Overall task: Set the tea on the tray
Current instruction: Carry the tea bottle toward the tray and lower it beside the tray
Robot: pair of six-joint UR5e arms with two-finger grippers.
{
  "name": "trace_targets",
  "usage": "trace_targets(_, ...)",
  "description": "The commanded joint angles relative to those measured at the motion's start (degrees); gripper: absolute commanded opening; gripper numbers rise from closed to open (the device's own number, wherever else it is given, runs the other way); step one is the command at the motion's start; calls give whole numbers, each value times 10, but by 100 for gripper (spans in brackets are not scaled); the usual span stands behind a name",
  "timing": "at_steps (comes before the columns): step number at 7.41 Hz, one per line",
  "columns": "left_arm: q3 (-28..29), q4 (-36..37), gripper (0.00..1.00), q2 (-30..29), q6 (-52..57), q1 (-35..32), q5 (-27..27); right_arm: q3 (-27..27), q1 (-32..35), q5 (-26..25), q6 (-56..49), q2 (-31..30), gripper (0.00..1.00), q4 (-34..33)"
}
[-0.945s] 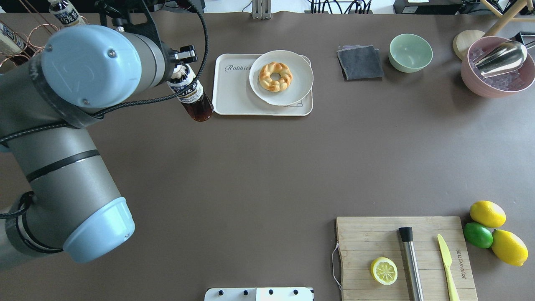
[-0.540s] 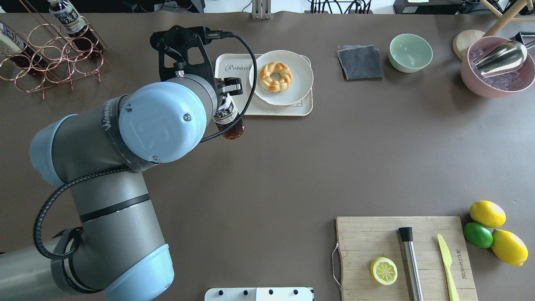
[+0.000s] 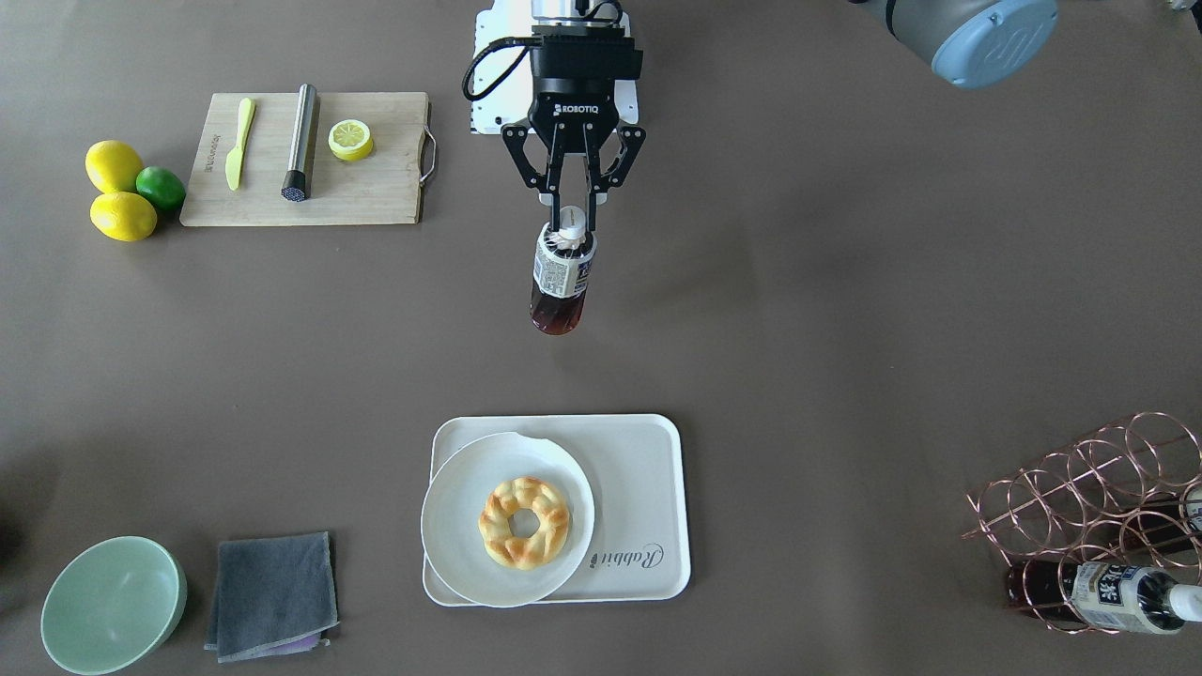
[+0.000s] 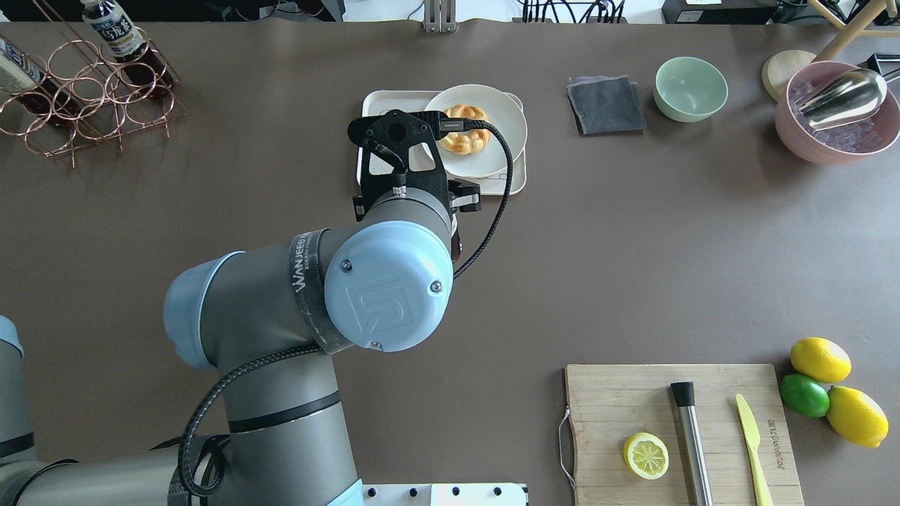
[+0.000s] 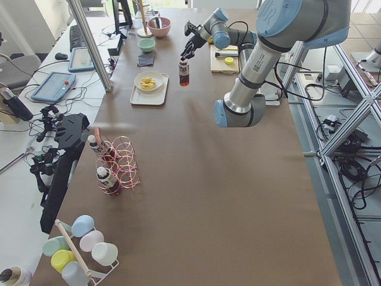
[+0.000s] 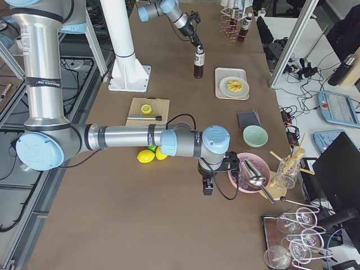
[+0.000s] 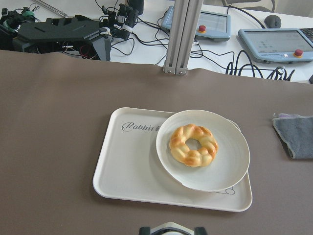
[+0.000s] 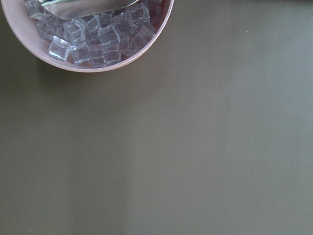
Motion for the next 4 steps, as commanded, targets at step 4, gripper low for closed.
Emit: trace_targets(4,28,-2,0,-2,0,35,33,-1,5,0,-2,-9,100,0)
